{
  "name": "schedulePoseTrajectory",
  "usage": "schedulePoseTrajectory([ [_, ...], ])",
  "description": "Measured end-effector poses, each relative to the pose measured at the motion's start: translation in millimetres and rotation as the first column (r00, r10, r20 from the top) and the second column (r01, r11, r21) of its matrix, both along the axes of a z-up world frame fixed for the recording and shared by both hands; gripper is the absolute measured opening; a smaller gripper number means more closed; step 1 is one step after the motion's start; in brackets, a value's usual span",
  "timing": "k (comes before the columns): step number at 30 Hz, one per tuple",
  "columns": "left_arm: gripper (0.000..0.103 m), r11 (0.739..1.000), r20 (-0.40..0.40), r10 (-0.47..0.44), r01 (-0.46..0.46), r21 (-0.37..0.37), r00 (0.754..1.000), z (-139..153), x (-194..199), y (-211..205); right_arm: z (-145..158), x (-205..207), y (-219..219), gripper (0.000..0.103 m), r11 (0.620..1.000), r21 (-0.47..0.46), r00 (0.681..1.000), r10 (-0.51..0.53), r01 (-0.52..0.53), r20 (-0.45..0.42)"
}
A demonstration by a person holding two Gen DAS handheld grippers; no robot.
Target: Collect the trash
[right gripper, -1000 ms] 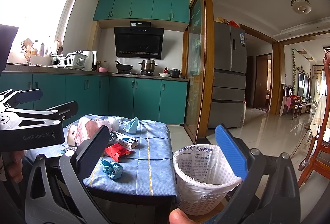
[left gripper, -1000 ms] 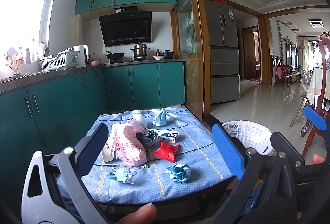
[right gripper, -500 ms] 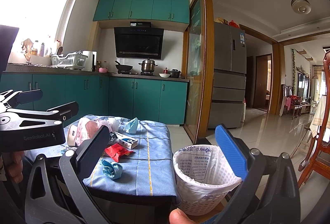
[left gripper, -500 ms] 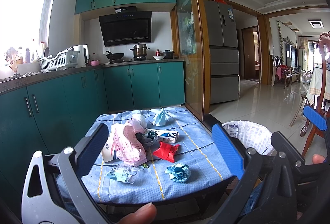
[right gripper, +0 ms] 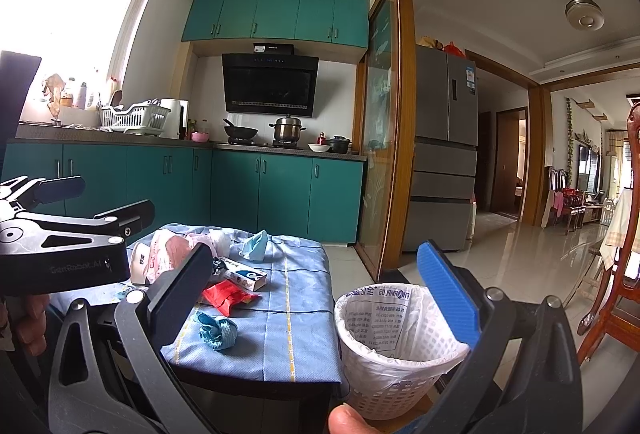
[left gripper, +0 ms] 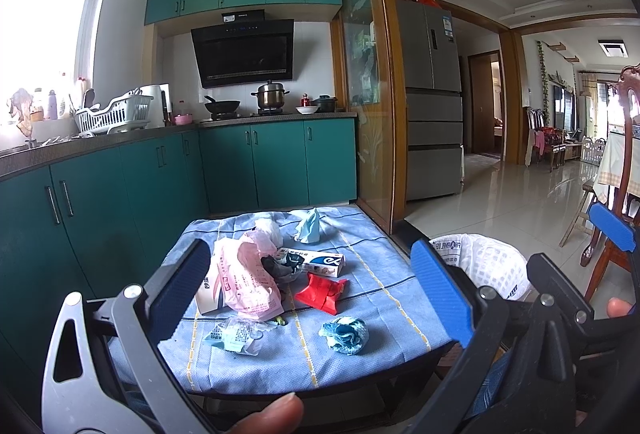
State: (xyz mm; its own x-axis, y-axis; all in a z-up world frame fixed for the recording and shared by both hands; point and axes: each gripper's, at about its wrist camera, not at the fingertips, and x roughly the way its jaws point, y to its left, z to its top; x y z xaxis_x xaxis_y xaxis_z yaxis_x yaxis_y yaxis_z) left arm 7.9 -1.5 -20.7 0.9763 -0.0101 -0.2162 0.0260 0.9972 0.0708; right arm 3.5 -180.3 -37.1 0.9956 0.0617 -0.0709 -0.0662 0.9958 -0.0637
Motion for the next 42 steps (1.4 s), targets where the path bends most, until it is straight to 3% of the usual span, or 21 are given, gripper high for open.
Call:
schedulePoseTrajectory([
  [24, 0.1, 1.0, -0.052, 0.0, -0.001, -0.018, 0.999, -3.9, 15.8, 8.9, -5.8, 20.0, 8.7, 0.1, 1.0, -0.013, 0.999, 0.003, -0.004, -0.05],
  [28, 0.1, 1.0, -0.069, 0.013, -0.015, -0.016, 0.998, -7.7, 23.1, 13.8, -10.4, 34.4, 10.7, 0.1, 1.0, -0.019, 0.995, -0.026, 0.024, -0.097],
  [33, 0.1, 0.996, -0.083, 0.064, -0.059, 0.068, 0.994, -16.8, 40.1, 11.3, -21.6, 60.9, 11.9, 0.1, 0.993, -0.051, 0.977, -0.116, 0.108, -0.177],
  [42, 0.1, 0.993, -0.136, 0.084, -0.072, 0.091, 0.987, -21.6, 78.5, 29.6, -35.7, 103.2, 5.3, 0.1, 0.994, -0.025, 0.949, -0.11, 0.108, -0.295],
])
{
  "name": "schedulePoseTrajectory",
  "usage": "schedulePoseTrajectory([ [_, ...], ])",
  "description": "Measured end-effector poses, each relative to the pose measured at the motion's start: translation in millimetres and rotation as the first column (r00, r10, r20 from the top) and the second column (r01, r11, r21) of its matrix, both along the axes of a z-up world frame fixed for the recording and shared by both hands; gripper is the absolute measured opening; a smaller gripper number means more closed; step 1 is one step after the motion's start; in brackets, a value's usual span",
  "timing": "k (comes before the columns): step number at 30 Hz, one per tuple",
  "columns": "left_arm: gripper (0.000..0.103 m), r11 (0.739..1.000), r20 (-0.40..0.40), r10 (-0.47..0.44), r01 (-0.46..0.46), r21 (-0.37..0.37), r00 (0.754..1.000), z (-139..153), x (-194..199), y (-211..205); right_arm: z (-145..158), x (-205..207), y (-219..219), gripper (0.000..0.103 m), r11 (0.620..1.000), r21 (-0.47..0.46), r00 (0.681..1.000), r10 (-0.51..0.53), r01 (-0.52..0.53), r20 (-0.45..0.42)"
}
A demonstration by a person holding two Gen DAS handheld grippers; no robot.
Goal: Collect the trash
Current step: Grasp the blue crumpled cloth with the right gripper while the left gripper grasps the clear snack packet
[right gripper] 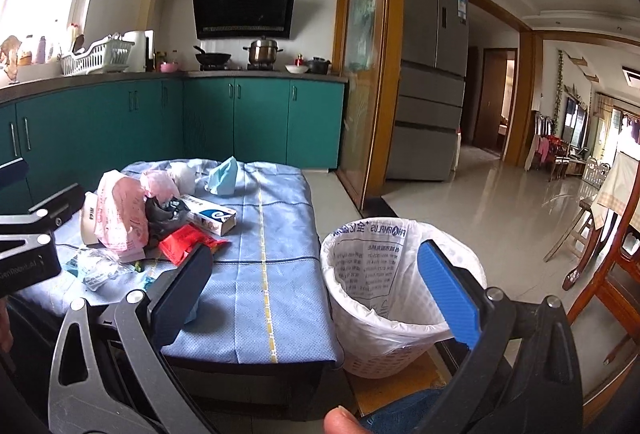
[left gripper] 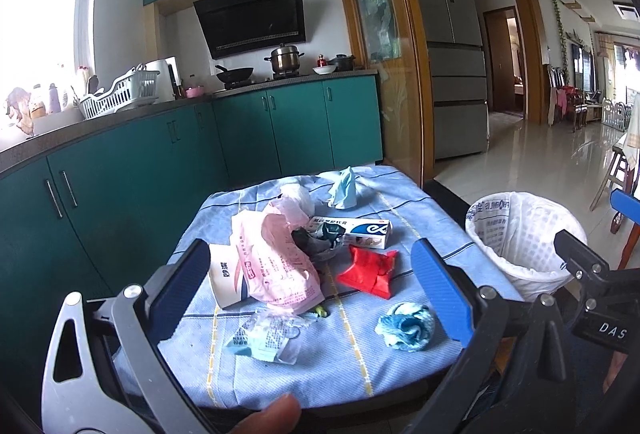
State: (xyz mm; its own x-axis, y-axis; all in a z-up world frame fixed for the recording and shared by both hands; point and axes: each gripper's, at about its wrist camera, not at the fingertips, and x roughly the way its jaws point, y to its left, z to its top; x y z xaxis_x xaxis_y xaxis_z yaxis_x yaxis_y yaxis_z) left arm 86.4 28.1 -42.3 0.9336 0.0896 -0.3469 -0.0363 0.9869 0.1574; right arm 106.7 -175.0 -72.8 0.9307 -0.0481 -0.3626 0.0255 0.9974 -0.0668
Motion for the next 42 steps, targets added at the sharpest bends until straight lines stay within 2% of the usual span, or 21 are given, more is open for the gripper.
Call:
schedulePoseTrajectory([
  [3, 0.1, 0.999, -0.002, 0.0, 0.001, 0.039, 1.0, -1.4, 16.0, -0.2, -3.7, 14.9, -0.9, 0.1, 1.0, 0.009, 0.999, 0.008, -0.008, -0.032],
  [5, 0.1, 0.994, 0.012, 0.001, -0.002, 0.107, 1.0, -2.7, 25.5, -4.0, -7.4, 24.3, -0.6, 0.1, 1.0, 0.009, 0.999, 0.021, -0.021, -0.046],
  [7, 0.1, 0.992, 0.006, -0.011, 0.01, 0.13, 1.0, -3.5, 34.6, -5.7, -10.8, 34.4, 0.9, 0.1, 0.999, 0.01, 0.997, 0.04, -0.039, -0.062],
  [12, 0.098, 0.993, -0.121, -0.076, 0.085, 0.076, 0.99, -2.5, 76.3, 6.0, -23.8, 59.6, 5.2, 0.1, 0.994, 0.027, 0.987, 0.113, -0.11, -0.118],
  [14, 0.085, 0.993, -0.149, -0.093, 0.102, 0.052, 0.984, 0.9, 93.3, 12.0, -31.5, 70.4, 7.1, 0.1, 0.984, 0.036, 0.972, 0.178, -0.175, -0.152],
  [15, 0.075, 0.994, -0.157, -0.093, 0.1, 0.04, 0.983, 4.9, 105.1, 16.1, -36.3, 76.3, 8.9, 0.098, 0.978, 0.038, 0.962, 0.209, -0.205, -0.175],
  [16, 0.073, 0.995, -0.163, -0.083, 0.09, 0.035, 0.983, 8.6, 115.1, 19.1, -40.1, 80.5, 10.0, 0.093, 0.975, 0.041, 0.956, 0.224, -0.22, -0.191],
  [19, 0.071, 0.998, -0.178, -0.038, 0.046, 0.043, 0.983, 11.6, 143.1, 22.8, -53.9, 96.1, 17.3, 0.081, 0.952, 0.097, 0.913, 0.306, -0.291, -0.269],
  [21, 0.071, 0.999, -0.187, -0.035, 0.04, 0.023, 0.982, 6.4, 155.4, 26.9, -59.9, 98.3, 26.3, 0.076, 0.933, 0.128, 0.885, 0.361, -0.338, -0.294],
  [24, 0.071, 0.998, -0.222, -0.059, 0.053, -0.034, 0.973, -9.1, 161.8, 34.2, -65.9, 97.1, 50.8, 0.075, 0.886, 0.159, 0.83, 0.464, -0.436, -0.309],
  [26, 0.071, 0.998, -0.256, -0.062, 0.054, -0.038, 0.965, -20.4, 164.0, 41.1, -70.0, 96.8, 68.0, 0.075, 0.856, 0.175, 0.796, 0.517, -0.487, -0.316],
  [27, 0.071, 0.998, -0.26, -0.051, 0.044, -0.032, 0.964, -21.5, 162.3, 46.5, -73.1, 97.3, 77.0, 0.075, 0.845, 0.177, 0.781, 0.534, -0.505, -0.323],
  [30, 0.086, 0.998, -0.247, -0.046, 0.032, -0.06, 0.968, -20.2, 144.9, 67.6, -84.5, 100.2, 100.3, 0.075, 0.833, 0.156, 0.755, 0.548, -0.53, -0.36],
  [32, 0.087, 0.993, -0.271, -0.048, 0.015, -0.121, 0.962, -27.4, 128.1, 88.8, -92.9, 105.8, 109.0, 0.055, 0.83, 0.137, 0.741, 0.547, -0.541, -0.388],
  [33, 0.088, 0.984, -0.301, -0.062, 0.008, -0.179, 0.952, -36.2, 120.0, 100.8, -95.5, 106.6, 111.7, 0.043, 0.84, 0.114, 0.751, 0.528, -0.531, -0.397],
  [36, 0.091, 0.952, -0.391, -0.118, -0.008, -0.306, 0.913, -65.3, 107.0, 121.1, -94.0, 111.9, 108.0, 0.035, 0.848, 0.124, 0.758, 0.519, -0.516, -0.394],
  [38, 0.091, 0.954, -0.43, -0.121, -0.015, -0.299, 0.895, -78.7, 104.4, 120.6, -92.0, 114.4, 102.0, 0.034, 0.857, 0.136, 0.767, 0.507, -0.497, -0.393],
  [39, 0.092, 0.965, -0.454, -0.121, -0.003, -0.262, 0.883, -84.7, 103.5, 116.2, -90.2, 114.6, 99.1, 0.034, 0.865, 0.131, 0.776, 0.493, -0.484, -0.394],
  [42, 0.093, 0.979, -0.467, -0.152, 0.068, -0.192, 0.871, -91.5, 102.3, 100.3, -88.3, 113.4, 91.8, 0.034, 0.877, 0.131, 0.79, 0.474, -0.462, -0.389],
])
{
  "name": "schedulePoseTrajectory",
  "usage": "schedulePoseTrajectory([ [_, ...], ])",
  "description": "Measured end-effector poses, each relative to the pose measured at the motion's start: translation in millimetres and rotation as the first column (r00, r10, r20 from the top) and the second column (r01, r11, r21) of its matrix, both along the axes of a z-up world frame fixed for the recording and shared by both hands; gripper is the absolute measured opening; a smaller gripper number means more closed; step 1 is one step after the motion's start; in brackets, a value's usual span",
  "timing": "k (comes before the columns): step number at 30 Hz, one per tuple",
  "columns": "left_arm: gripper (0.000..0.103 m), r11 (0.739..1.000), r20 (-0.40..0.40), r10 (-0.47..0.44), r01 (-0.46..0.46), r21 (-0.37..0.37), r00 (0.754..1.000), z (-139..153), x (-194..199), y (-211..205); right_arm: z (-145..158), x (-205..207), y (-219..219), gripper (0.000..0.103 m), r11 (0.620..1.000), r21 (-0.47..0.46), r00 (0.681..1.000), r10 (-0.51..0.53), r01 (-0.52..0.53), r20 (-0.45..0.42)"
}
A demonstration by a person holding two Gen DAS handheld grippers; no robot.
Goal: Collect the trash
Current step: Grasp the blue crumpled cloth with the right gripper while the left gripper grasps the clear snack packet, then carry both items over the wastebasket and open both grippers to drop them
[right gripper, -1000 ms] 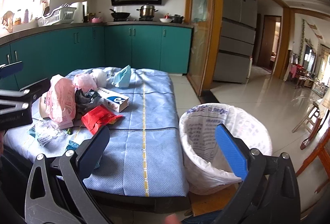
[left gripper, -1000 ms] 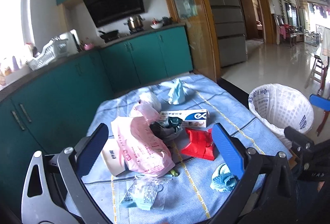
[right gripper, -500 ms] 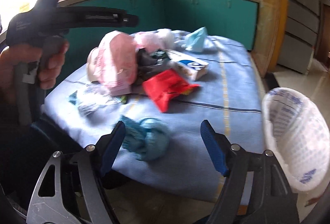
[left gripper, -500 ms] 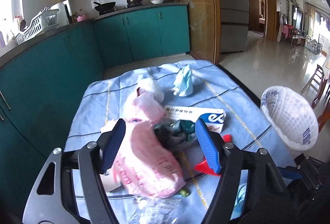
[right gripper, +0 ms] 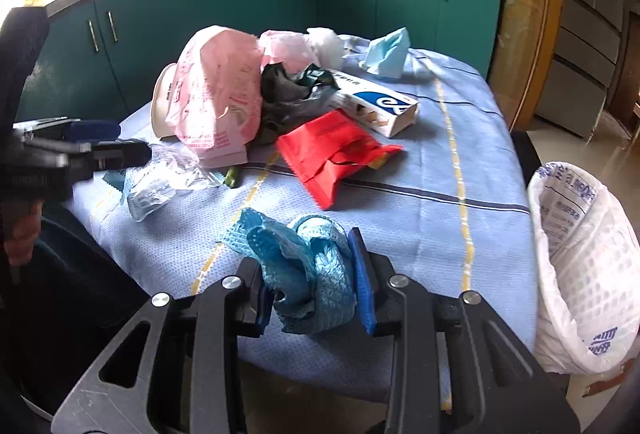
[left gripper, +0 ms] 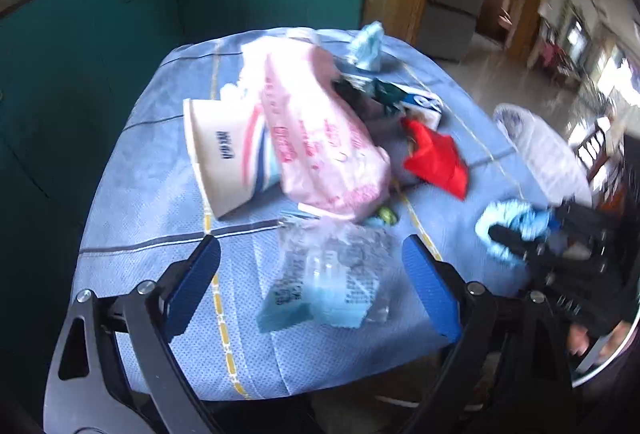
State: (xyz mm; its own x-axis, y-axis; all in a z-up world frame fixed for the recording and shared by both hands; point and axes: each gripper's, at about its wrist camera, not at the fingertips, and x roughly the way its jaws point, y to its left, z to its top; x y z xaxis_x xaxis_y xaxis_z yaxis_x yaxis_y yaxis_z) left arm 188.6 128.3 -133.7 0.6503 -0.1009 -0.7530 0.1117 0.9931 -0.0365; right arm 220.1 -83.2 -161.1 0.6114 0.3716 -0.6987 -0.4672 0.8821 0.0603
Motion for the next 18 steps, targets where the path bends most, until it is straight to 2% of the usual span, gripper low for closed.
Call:
schedulePoseTrajectory([
  [2, 0.093, 0.999, -0.025, -0.043, 0.044, 0.007, 0.999, -8.0, 2.0, -6.5, 1.4, -1.8, -6.9, 0.034, 1.0, 0.002, 1.0, -0.016, 0.016, 0.003],
  [4, 0.09, 0.999, -0.058, -0.04, 0.042, 0.019, 0.997, -16.5, 6.5, -7.8, 1.8, -4.9, -11.8, 0.034, 0.999, 0.003, 0.999, -0.032, 0.032, 0.001],
  [5, 0.085, 0.999, -0.068, -0.029, 0.031, 0.03, 0.997, -19.1, 9.1, -8.3, 0.9, -4.4, -13.7, 0.034, 0.999, 0.005, 0.999, -0.036, 0.036, -0.001],
  [6, 0.07, 0.999, -0.076, -0.023, 0.025, 0.027, 0.997, -21.1, 10.7, -7.4, 0.2, -5.2, -15.9, 0.034, 0.999, 0.008, 0.999, -0.042, 0.043, -0.005],
  [7, 0.06, 1.0, -0.082, -0.028, 0.029, 0.009, 0.996, -20.5, 10.3, -4.3, -0.6, -6.1, -17.4, 0.034, 0.999, 0.009, 0.999, -0.048, 0.048, -0.005],
  [8, 0.06, 1.0, -0.083, -0.03, 0.03, -0.01, 0.996, -20.8, 8.6, -2.9, -0.7, -7.8, -18.2, 0.034, 0.999, 0.009, 0.999, -0.052, 0.052, -0.005],
  [10, 0.052, 0.999, -0.074, -0.029, 0.028, -0.016, 0.997, -19.1, 6.4, -3.2, -0.8, -10.1, -20.7, 0.034, 0.998, 0.011, 0.998, -0.059, 0.059, -0.004],
  [13, 0.048, 0.999, -0.048, -0.034, 0.034, -0.015, 0.998, -15.0, 1.5, -4.7, 1.1, -11.7, -24.8, 0.034, 0.997, 0.013, 0.997, -0.071, 0.07, 0.007],
  [18, 0.048, 0.997, 0.004, -0.073, 0.073, -0.006, 0.997, -2.7, -23.2, -17.8, 13.7, -12.4, -42.8, 0.034, 0.993, 0.041, 0.992, -0.115, 0.113, 0.051],
])
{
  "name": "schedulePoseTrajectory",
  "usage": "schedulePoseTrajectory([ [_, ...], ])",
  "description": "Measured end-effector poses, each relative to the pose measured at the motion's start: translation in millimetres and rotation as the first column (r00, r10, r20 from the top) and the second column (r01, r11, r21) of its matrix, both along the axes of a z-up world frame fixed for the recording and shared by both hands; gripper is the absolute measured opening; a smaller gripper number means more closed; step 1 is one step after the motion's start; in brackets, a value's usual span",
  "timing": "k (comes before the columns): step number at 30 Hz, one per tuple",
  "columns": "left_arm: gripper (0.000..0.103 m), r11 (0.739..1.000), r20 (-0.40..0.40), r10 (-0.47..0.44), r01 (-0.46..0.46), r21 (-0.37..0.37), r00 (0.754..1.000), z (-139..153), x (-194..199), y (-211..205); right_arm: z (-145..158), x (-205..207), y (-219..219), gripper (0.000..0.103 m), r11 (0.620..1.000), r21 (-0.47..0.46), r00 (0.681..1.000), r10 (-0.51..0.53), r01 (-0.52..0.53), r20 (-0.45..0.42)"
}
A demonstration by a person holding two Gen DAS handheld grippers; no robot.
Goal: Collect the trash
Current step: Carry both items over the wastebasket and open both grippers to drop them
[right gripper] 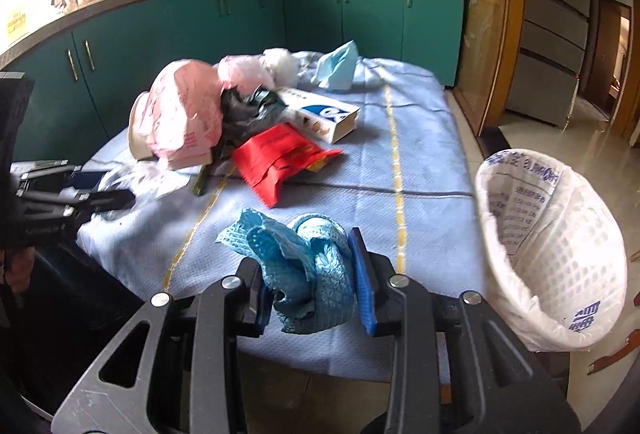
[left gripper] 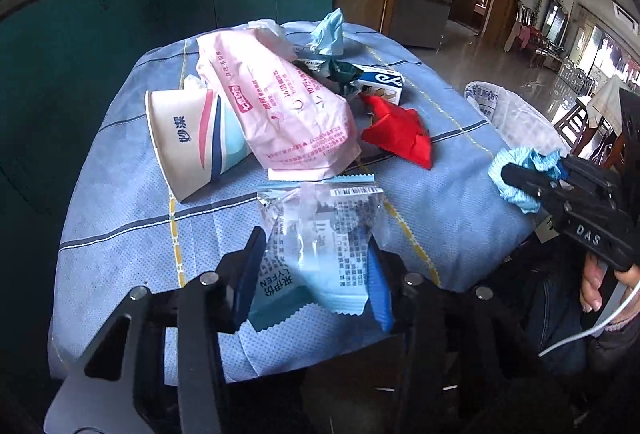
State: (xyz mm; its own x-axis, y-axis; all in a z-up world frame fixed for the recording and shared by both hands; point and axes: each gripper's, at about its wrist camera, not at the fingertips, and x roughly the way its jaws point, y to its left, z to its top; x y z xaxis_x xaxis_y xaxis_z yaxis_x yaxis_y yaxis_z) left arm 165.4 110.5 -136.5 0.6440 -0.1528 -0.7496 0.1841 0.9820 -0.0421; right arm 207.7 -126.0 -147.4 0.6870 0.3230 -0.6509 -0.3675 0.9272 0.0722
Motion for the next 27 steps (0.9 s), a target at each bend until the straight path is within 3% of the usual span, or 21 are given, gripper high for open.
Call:
schedulePoseTrajectory([
  [5, 0.048, 0.999, 0.068, -0.036, 0.036, 0.001, 0.997, 25.3, -17.5, -12.3, 10.5, 4.0, -29.5, 0.034, 0.997, 0.0, 0.995, -0.079, 0.079, 0.066],
  [13, 0.048, 0.973, 0.102, -0.207, 0.215, -0.082, 0.973, 51.8, -8.4, -60.4, 20.0, 10.1, -99.0, 0.034, 0.963, 0.019, 0.956, -0.27, 0.27, 0.113],
  [22, 0.048, 0.926, 0.227, -0.366, 0.377, -0.009, 0.903, 98.8, 73.2, -183.5, 19.6, 18.2, -161.8, 0.034, 0.886, -0.014, 0.87, -0.452, 0.463, 0.197],
  [27, 0.049, 0.882, 0.255, -0.428, 0.462, -0.089, 0.867, 85.5, 102.9, -246.1, 11.1, 20.8, -177.4, 0.034, 0.847, -0.021, 0.829, -0.515, 0.532, 0.218],
])
